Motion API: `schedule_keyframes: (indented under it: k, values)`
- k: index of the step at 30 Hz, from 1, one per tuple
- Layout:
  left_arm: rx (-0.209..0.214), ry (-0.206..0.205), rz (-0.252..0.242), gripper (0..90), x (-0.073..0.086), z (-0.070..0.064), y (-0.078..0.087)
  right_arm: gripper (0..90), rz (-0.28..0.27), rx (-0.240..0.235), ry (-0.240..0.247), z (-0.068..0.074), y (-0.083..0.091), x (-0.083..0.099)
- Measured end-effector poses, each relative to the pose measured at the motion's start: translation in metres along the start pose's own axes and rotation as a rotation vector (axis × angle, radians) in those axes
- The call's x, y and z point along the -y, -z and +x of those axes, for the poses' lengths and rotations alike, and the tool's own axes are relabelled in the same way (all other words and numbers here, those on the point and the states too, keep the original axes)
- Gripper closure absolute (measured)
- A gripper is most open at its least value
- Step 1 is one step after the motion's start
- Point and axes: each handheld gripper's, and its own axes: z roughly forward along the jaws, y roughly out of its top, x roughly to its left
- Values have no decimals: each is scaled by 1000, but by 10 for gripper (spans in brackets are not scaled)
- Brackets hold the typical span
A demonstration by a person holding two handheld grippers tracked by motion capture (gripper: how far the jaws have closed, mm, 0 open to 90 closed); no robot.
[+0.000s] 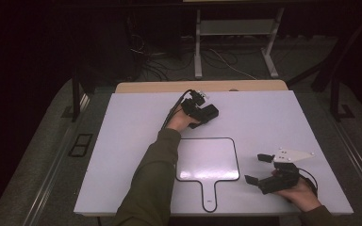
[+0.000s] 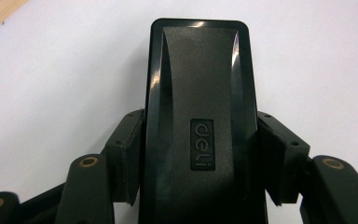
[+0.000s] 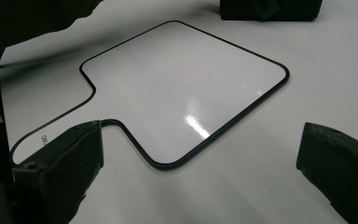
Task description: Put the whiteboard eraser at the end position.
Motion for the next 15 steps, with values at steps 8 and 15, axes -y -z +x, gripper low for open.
schedule_keyframes:
  k: [8,15]
  values:
    - [39,60,-74,303,3,6,6,0,0,0,5,0,0,0]
    - [45,62,-129,268,6,3,18,0,6,3,10,0,-1,1]
